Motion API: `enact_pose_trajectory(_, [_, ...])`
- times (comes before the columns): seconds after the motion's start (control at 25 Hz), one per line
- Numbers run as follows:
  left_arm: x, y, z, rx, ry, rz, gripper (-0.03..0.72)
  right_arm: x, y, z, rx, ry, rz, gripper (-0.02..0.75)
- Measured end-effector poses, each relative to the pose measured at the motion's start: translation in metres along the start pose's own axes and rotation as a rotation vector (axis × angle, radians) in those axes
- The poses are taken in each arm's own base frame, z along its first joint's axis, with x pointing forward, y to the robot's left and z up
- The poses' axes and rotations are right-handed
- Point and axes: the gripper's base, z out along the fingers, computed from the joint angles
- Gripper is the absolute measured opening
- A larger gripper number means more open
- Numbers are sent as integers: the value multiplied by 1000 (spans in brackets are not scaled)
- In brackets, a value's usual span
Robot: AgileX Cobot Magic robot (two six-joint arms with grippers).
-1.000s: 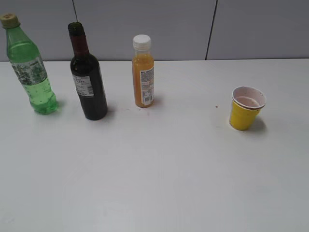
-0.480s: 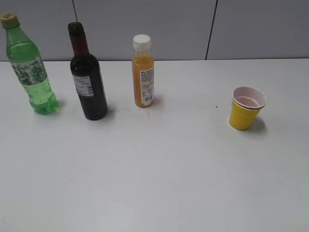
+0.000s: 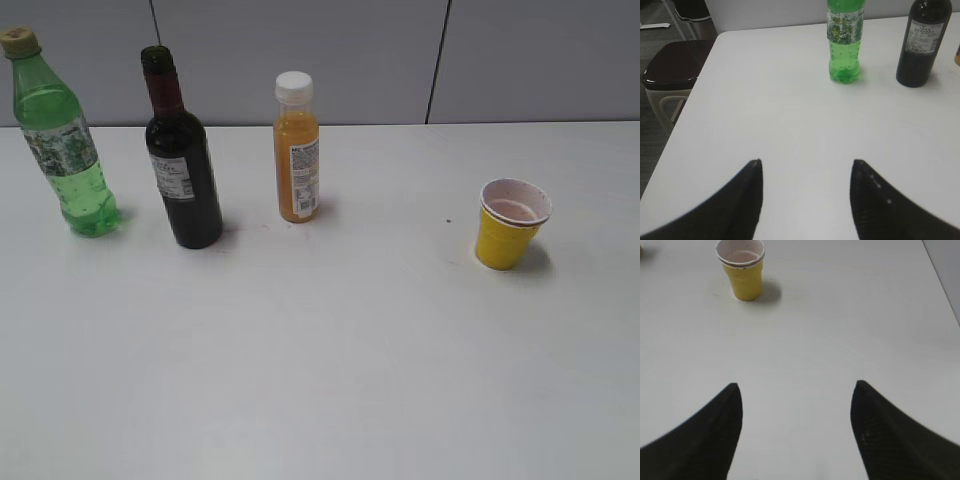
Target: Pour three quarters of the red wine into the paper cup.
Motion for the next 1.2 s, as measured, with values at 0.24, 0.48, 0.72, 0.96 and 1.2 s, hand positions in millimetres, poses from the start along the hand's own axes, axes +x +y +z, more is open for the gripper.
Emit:
enact_pose_trajectory(0.24, [0,0,0,0,0,0,426,0,0,0,0,0,0,515])
enact_pose_trajectory(0.48, [0,0,0,0,0,0,426,0,0,0,-3,0,2,515])
enact_pose_trajectory(0.72, [0,0,0,0,0,0,426,-10,10,-7,-117,-75,64,515])
enact_pose_trajectory(0.96, [0,0,0,0,0,0,426,-32,12,-9,-127,-302,-65,620])
enact_pose_trajectory(1.2, [0,0,0,0,0,0,426,-39,8,22,-88,-303,-80,643])
